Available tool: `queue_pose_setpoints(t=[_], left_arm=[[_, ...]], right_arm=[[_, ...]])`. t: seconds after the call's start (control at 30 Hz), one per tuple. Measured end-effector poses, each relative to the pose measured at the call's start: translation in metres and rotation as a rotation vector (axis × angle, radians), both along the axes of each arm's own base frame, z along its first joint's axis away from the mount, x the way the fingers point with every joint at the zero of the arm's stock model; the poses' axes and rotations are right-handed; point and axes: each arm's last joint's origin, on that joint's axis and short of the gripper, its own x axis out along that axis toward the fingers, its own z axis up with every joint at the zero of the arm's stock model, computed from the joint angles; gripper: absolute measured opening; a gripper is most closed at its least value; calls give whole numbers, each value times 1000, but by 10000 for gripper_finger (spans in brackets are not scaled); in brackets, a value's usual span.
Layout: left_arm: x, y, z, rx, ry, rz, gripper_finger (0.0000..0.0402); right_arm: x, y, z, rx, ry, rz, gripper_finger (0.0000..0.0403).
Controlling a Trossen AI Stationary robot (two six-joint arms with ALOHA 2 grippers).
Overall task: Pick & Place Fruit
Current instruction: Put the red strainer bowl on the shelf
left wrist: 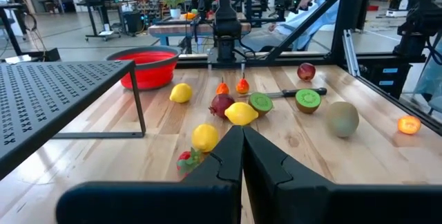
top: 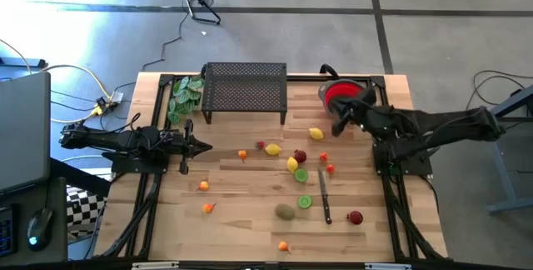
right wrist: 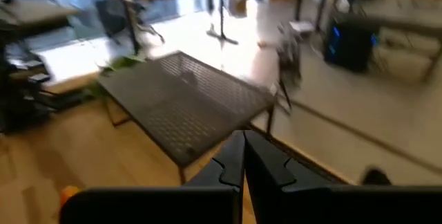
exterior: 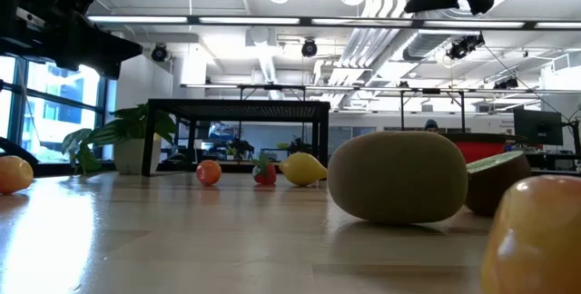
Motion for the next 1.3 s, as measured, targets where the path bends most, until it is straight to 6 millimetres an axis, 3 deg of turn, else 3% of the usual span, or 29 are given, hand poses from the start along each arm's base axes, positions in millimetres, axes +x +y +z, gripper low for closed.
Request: queue_pose_setpoints(t=[0.33, 0.73, 0.97, 1.3], left_arm=[[0, 0, 0, 0, 0, -1, 3], [0, 0, 0, 0, 0, -2, 3], [0, 0, 0, 0, 0, -2, 3], [0, 0, 0, 0, 0, 1, 3]], right_arm=[[17, -36, 5, 191, 212, -44, 3], [31, -97, -14, 452, 390, -78, 3], [30, -123, -17, 530, 538, -142, 3], [23, -154, -4, 618, 641, -239, 3]])
